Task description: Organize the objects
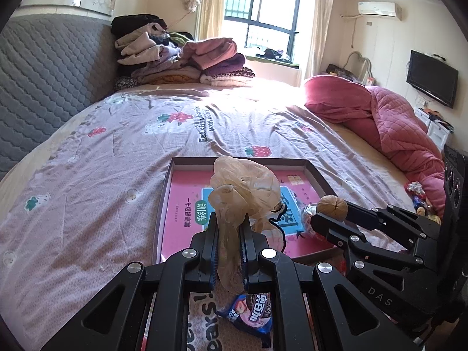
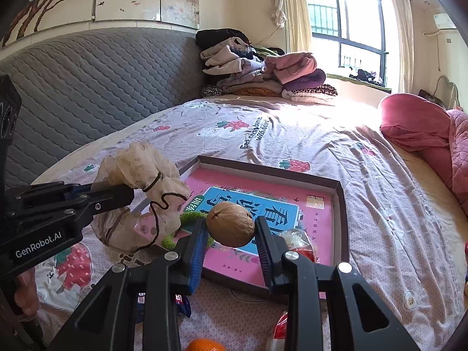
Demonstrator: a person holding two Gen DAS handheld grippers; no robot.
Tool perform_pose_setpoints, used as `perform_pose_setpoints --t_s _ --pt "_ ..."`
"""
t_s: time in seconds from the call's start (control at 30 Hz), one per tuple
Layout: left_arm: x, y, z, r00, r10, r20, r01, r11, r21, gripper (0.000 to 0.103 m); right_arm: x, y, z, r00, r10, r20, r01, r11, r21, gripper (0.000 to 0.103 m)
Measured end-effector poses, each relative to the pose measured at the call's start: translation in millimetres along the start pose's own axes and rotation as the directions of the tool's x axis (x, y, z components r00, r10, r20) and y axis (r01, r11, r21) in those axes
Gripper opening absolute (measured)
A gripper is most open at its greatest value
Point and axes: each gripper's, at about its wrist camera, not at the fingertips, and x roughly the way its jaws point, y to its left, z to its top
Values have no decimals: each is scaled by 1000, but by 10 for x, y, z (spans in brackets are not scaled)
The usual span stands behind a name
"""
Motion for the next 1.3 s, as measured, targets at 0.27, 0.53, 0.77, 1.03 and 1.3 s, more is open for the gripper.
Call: perform_pose_setpoints --t_s 0.27,0.53,0.77,1.03,1.3 --pt "260 47 54 1000 0 -27 -1 1000 -22 12 241 -35 -27 999 -5 -52 5 1000 1 33" --pt "542 106 48 998 1 -68 -5 999 -51 12 389 -57 -84 995 -10 -99 9 1000 -12 33" --pt "731 146 -6 994 4 -109 -12 998 -65 12 520 -65 -146 989 -9 -151 8 1000 -12 33" --pt "931 172 -77 988 5 -156 -18 997 -76 12 684 -89 -229 974 0 -225 3 1000 12 33" --pt "1037 234 -127 981 5 -192 -23 996 -91 14 746 -136 -274 968 -4 -251 13 999 36 33"
